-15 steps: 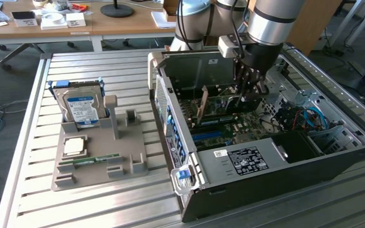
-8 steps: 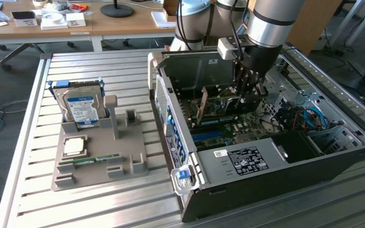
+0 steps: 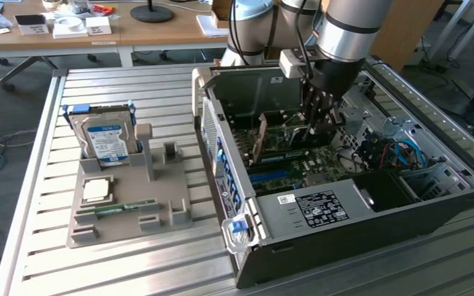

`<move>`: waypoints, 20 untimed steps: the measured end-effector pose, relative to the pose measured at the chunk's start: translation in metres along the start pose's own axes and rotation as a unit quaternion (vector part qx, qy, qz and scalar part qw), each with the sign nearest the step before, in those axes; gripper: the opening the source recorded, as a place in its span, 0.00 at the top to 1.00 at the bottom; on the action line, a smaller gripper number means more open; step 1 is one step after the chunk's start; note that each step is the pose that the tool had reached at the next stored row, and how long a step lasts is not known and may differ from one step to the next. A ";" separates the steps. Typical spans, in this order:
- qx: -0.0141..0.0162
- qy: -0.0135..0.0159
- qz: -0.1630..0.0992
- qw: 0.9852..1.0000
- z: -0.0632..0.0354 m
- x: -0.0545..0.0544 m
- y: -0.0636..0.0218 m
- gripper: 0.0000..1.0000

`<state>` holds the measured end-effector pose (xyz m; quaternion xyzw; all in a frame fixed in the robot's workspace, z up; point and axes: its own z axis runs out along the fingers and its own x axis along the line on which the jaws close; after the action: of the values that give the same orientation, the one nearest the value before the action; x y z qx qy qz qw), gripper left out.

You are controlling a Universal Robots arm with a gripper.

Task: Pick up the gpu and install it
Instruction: 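Insert the gpu into the slot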

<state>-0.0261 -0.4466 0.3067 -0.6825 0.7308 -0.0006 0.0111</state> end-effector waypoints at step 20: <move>0.000 0.000 0.000 1.000 0.0067 0.011 0.0036 0.73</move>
<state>-0.0304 -0.4575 0.2998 -0.6824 0.7309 -0.0007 0.0111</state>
